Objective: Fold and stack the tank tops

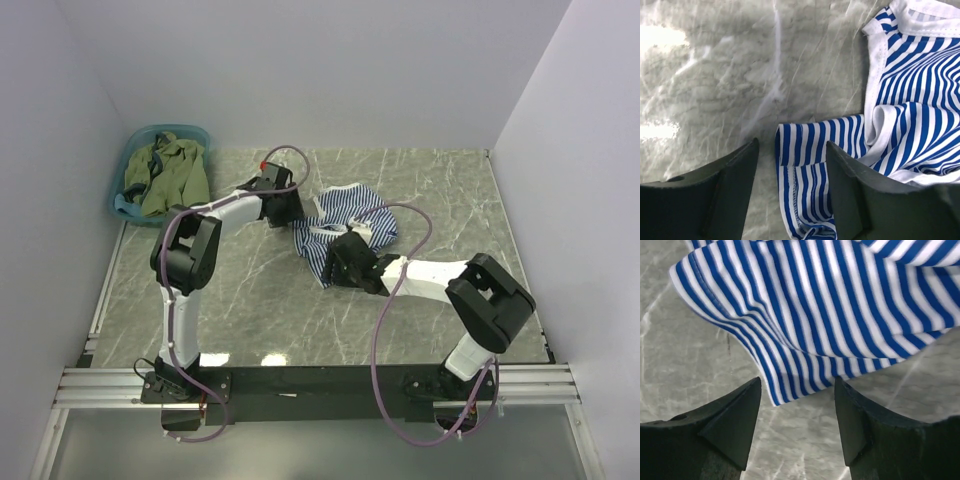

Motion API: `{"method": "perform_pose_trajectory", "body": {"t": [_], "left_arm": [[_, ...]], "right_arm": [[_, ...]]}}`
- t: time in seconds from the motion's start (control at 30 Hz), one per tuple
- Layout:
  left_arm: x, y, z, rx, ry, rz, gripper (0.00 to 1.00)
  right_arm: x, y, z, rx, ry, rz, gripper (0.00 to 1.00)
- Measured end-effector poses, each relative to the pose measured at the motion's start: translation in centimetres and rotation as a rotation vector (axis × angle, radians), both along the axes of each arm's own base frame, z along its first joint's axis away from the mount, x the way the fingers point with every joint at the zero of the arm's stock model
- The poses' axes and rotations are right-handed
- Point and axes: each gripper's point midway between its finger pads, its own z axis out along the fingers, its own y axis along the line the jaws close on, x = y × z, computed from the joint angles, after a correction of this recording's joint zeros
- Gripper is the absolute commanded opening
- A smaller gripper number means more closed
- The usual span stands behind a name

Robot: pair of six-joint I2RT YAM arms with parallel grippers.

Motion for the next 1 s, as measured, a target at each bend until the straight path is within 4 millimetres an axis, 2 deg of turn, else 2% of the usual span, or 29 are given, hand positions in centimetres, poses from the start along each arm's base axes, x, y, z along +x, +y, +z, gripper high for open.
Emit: {"method": "perform_pose_trajectory", "body": {"t": [0.1, 0.17, 0.27, 0.3, 0.4, 0.53, 0.6, 0.7, 0.77, 0.9, 1.0], "left_arm": [[0.3, -0.4, -0.1, 0.005, -0.006, -0.010, 0.53], [0.5, -0.6, -0.2, 0.008, -0.007, -0.017, 0.48], [0.8, -1.1, -0.5, 0.019, -0.011, -0.029, 0.28], [0.8, -1.2, -0.5, 0.023, -0.013, -0.032, 0.14], [0.5, -1.4, -0.9, 0.037, -0.006, -0.040, 0.01], [0.3, -0.7, -0.5, 0.058, -0.007, -0.018, 0.01], [-0.5, 0.3, -0.3, 0.065, 0.010, 0.006, 0.01], [-1.9, 2.9, 1.2, 0.050, 0.023, 0.075, 0.01], [-2.9, 4.9, 3.2, 0.020, 0.005, 0.133, 0.01], [-5.3, 7.6, 7.2, -0.051, -0.062, 0.217, 0.01], [-8.2, 8.0, 8.5, -0.096, -0.083, 0.227, 0.11]], "right_arm": [[0.2, 0.5, 0.0, -0.001, -0.014, 0.002, 0.64], [0.6, 0.7, -0.2, -0.011, -0.021, -0.004, 0.56], [1.1, 0.7, -0.6, -0.034, -0.028, -0.013, 0.19], [1.2, 0.6, -0.7, -0.042, -0.030, -0.019, 0.02], [1.3, 0.0, -1.0, -0.068, -0.030, -0.039, 0.00], [1.0, -1.3, -0.8, -0.099, -0.030, -0.058, 0.00], [0.5, -3.3, -0.8, -0.115, -0.018, -0.082, 0.00], [0.3, -7.6, 0.2, -0.116, -0.011, -0.164, 0.00], [0.6, -10.1, 1.7, -0.104, -0.031, -0.226, 0.00], [1.3, -12.8, 5.3, -0.068, -0.106, -0.300, 0.00], [1.2, -14.5, 6.7, -0.049, -0.140, -0.334, 0.00]]}}
